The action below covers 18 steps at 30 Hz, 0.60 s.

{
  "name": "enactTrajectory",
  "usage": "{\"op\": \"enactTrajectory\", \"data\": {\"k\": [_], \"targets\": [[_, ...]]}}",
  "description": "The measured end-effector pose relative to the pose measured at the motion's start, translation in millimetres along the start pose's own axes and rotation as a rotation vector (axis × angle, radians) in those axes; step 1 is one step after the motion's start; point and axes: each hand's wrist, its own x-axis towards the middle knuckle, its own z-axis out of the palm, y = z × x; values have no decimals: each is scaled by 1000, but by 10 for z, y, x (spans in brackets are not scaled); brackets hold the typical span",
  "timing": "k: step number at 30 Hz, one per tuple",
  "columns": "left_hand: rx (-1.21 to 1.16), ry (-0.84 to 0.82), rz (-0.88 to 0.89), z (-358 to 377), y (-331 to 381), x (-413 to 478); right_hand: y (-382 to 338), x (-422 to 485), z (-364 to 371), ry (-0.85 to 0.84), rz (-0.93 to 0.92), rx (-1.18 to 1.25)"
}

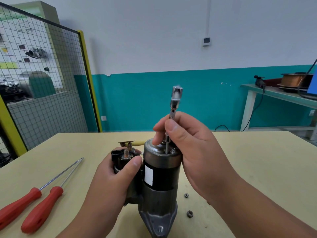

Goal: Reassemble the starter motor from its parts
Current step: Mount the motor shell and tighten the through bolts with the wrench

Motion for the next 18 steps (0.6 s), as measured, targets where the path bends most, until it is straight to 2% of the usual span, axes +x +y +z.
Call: {"op": "enactTrajectory", "data": {"k": [12,18], "targets": [[3,3,7,2,-4,-1,-12,-10,-6,-35,-19,-76],[-9,-14,-17,-4,-8,1,5,-12,-12,-21,29,-48]]}}
